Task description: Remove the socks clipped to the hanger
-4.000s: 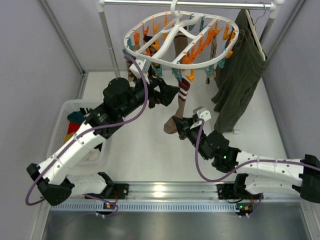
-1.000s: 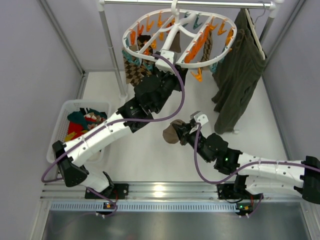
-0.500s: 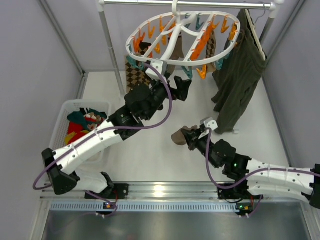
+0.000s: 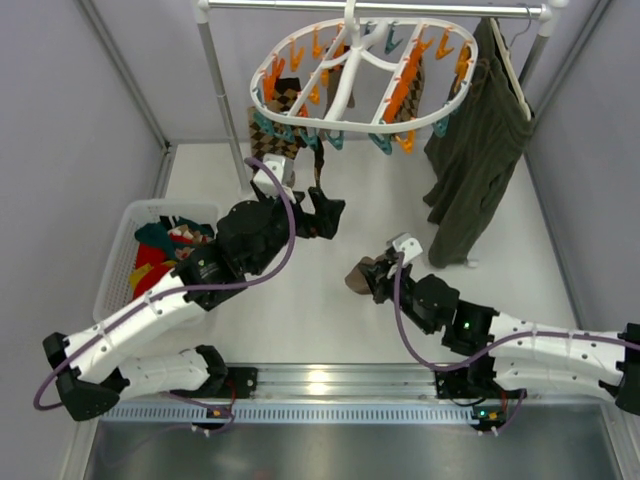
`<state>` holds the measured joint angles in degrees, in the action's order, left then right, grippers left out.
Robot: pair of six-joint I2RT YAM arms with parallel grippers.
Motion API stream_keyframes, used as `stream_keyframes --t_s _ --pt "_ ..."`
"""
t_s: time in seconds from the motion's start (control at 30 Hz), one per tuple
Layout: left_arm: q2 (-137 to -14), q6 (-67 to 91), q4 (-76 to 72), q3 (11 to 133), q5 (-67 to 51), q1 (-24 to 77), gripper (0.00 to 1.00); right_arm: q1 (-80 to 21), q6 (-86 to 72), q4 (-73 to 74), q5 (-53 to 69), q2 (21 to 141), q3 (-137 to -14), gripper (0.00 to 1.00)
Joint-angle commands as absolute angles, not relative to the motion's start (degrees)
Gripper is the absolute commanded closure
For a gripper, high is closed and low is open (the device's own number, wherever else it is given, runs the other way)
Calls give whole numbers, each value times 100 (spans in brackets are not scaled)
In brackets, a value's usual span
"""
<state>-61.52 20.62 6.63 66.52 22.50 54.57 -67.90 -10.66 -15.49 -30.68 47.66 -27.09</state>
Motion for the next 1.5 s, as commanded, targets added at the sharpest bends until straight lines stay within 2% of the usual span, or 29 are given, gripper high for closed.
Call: stream_keyframes --t_s 0.0,0.13,0.2,0.3,0.43,0.5,0.67,0.9,1.0,1.07,1.1,1.13,1.17,1.2,1.27,1.37,1.4,1.47 --pt "-5731 2381 1905 6801 2934 5484 2 -6917 -1116 -1573 -2427 5245 -3277 100" --pt "-5266 2811 3354 7180 3672 5484 2 -6908 -1134 -1783 -1610 6080 -4014 100" --pt "-5090 3258 4338 7364 4515 5484 2 -6935 -1178 -1907 -1109 6634 -4305 100" --pt "-4756 3785 5455 7698 5663 5476 2 -7005 -1178 -2021 -590 7477 -5069 100" --pt "-4474 4446 6836 8366 6573 5458 1 -7084 -1160 -2048 113 8637 -6491 100" --pt "-4298 4290 6987 8647 6749 5432 1 -7084 -1230 -2179 316 9340 -6950 100" --pt "-4280 3798 6979 9218 6802 5423 1 -7084 -1037 -1777 965 11045 -9128 100" --pt "-4263 3305 6961 9606 6917 5423 2 -7023 -580 -1099 1222 12927 -12264 100" --pt "-4219 3182 6952 9589 6908 5423 1 -6944 -536 -1046 1204 13761 -13145 99" --pt "-4201 3147 6952 9510 6769 5423 1 -6838 -597 -976 1213 14491 -14077 90" --pt "-4192 3138 6935 9484 6707 5423 1 -6803 -667 -993 1204 14685 -14419 46" --pt "-4175 3138 6943 9422 6654 5423 1 -6724 -807 -1063 1161 14887 -14466 27" --pt "-4166 3103 6943 9396 6619 5423 1 -6698 -800 -1020 1117 14906 -14458 18" --pt "-4149 3085 6943 9361 6557 5414 1 -6671 -652 -941 1090 14880 -14362 1" --pt "-4140 3032 6926 9238 6495 5423 1 -6680 -510 -792 915 14512 -14047 1" --pt "-4105 3102 6908 9141 6188 5423 1 -6662 -369 -948 616 13407 -12739 1" --pt "-4078 3146 6882 9115 5926 5432 1 -6653 -317 -1045 572 13029 -11813 1" --pt "-4026 3216 6838 9018 5740 5423 1 -6636 -308 -1561 510 11869 -10702 1"
